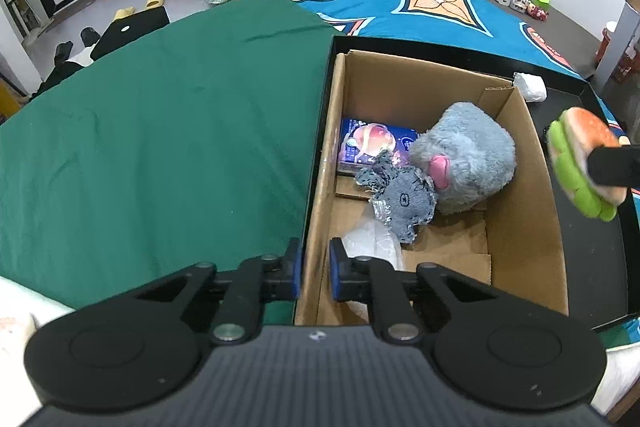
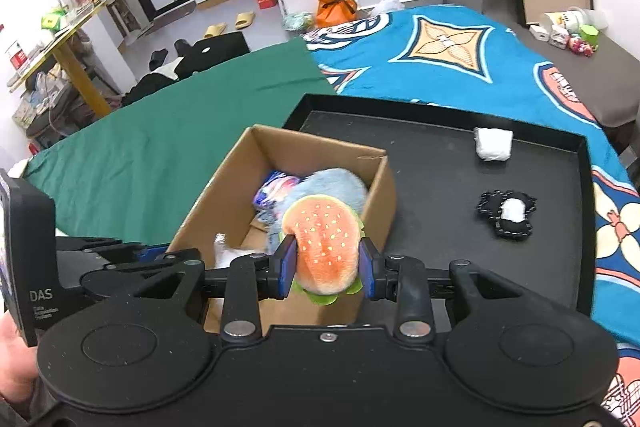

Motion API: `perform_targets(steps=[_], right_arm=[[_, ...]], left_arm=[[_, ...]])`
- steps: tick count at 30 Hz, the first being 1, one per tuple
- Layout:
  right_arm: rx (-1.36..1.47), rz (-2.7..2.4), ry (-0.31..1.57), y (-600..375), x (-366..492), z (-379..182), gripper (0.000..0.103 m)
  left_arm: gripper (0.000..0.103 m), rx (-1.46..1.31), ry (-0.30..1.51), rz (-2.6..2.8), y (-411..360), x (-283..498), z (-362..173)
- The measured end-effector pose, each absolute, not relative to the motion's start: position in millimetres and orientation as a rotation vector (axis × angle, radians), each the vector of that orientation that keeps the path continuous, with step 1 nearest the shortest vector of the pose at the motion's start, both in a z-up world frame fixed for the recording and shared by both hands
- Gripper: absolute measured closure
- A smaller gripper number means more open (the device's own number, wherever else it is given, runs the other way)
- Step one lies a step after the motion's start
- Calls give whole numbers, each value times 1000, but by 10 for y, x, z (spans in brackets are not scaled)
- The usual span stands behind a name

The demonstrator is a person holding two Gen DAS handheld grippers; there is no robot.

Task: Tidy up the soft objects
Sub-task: 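Carry the burger plush with the right gripper into the box and release, then move the right gripper to the black-and-white plush and grasp it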

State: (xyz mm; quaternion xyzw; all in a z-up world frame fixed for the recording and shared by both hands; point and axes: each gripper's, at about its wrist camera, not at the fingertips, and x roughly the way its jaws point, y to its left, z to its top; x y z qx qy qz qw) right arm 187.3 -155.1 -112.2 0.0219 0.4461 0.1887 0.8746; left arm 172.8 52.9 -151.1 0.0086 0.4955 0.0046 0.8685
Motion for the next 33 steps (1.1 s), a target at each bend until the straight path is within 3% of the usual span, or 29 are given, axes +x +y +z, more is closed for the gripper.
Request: perform_targets(steps=[11, 13, 15, 33], right_arm=[[-10, 418, 939, -1206, 1839, -1116, 70], [-6, 429, 938, -1169, 1842, -1115, 63], [18, 439, 947, -1161, 1859, -1127, 39], [0, 367, 931, -1636, 1925, -1110, 28]], left_arm=[[94, -16, 1025, -12, 606, 1711, -1522], [94, -23, 1025, -15, 621, 1709, -1523], [94, -30, 1025, -17, 631, 1710, -1526], [87, -8, 1019, 6, 607, 1699, -1492]])
